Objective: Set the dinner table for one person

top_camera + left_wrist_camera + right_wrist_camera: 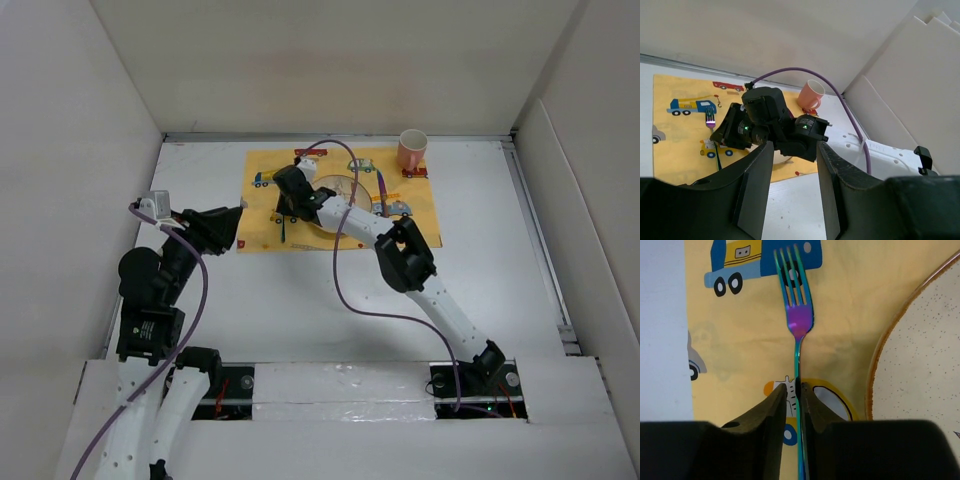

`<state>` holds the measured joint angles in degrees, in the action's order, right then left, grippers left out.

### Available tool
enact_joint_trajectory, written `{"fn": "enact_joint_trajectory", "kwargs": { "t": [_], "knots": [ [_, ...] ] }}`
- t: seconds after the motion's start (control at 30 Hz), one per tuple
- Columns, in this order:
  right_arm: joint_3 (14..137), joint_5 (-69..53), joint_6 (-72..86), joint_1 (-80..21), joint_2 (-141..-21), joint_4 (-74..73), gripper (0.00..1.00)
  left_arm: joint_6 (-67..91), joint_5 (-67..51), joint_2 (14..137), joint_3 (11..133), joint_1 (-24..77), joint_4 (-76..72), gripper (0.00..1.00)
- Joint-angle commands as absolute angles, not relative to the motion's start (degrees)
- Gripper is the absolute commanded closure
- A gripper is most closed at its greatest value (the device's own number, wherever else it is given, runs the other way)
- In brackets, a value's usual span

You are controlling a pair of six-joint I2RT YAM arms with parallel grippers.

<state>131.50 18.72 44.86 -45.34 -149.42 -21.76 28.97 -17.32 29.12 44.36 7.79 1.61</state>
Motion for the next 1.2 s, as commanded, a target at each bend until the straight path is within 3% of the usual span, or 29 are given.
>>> {"fn": "enact_joint_trajectory", "kwargs": {
  "t": [0.0, 0.23, 0.4, 0.47, 0.63, 0.8, 1.0, 1.17],
  "knots": [
    [129.7, 18.3, 45.3, -44.8, -147.0, -17.9, 0.7, 28.1, -16.9, 29.3, 43.9, 8.0, -1.5, 0.63],
    [120.9, 18.8, 42.8, -44.8, -137.1, -13.6, 0.39, 28.3, -16.0, 29.1, 44.4, 8.0, -1.5, 0.62],
    [111.3, 20.8, 39.6, -45.4, -125.9, -10.0, 0.37, 28.0, -14.8, 28.8, 46.5, 8.0, -0.4, 0.49],
    [105.2, 20.6, 37.2, -45.9, -118.9, -7.0, 0.0, 27.9, -14.3, 29.1, 48.2, 8.0, -0.2, 0.45],
    [86.4, 20.6, 31.1, -47.3, -98.7, 2.1, 0.0, 27.8, -12.7, 29.3, 49.9, 8.0, 3.6, 0.3],
    [61.9, 27.2, 26.1, -50.9, -64.8, 2.7, 0.0, 25.4, -9.3, 28.0, 48.8, 8.0, 9.8, 0.19],
    [47.6, 35.1, 27.2, -50.9, -22.7, -11.8, 0.0, 24.9, -5.5, 22.7, 44.7, 8.5, 16.7, 0.17],
    [40.3, 43.1, 30.0, -50.3, -5.9, -17.5, 0.0, 25.3, -4.0, 20.7, 44.2, 8.5, 18.8, 0.17]
  ]
}}
